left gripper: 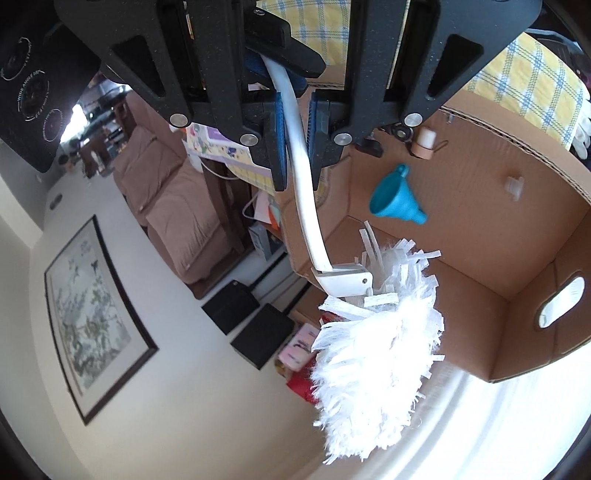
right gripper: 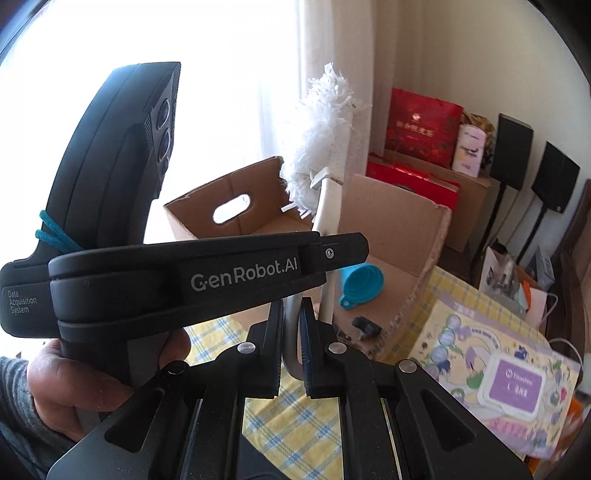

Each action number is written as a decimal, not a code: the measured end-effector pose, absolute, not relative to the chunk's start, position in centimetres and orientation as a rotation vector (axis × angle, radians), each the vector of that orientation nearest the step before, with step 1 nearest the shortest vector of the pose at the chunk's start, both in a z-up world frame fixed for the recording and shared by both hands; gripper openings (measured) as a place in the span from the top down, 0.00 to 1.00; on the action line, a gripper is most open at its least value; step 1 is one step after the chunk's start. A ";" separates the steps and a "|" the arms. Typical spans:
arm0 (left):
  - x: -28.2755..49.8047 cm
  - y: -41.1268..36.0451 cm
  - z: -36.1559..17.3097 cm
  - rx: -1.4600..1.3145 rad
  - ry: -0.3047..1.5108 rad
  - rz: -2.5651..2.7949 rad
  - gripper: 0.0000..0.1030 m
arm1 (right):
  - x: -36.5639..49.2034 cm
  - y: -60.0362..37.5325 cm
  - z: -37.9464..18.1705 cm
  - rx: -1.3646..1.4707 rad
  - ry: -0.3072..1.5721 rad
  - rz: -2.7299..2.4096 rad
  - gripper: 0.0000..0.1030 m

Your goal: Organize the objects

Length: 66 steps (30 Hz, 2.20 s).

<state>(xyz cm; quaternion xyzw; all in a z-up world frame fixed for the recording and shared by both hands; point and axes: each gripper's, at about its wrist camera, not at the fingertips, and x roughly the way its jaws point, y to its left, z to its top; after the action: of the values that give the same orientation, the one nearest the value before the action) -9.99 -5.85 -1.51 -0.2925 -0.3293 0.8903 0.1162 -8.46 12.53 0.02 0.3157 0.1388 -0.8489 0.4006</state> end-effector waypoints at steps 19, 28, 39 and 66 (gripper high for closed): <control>-10.9 -8.2 -4.4 -0.908 -1.127 2.624 0.85 | -11.1 9.6 -0.8 0.838 0.379 -2.069 0.93; -9.8 -8.8 -4.1 -0.867 -1.105 2.663 0.65 | -13.7 11.2 -1.7 0.922 0.322 -2.174 0.90; -9.1 -7.1 -3.0 -0.885 -0.929 2.737 0.25 | -12.8 14.2 -0.6 0.905 0.208 -2.245 0.62; -8.2 0.3 0.3 -0.963 -0.377 2.788 0.07 | -10.5 24.0 2.1 0.862 0.001 -2.517 0.15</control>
<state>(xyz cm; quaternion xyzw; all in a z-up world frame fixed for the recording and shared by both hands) -8.23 0.32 0.34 -0.3228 -0.1265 0.9342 0.0839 -10.49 24.02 2.07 0.3146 0.0004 -0.9189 0.2381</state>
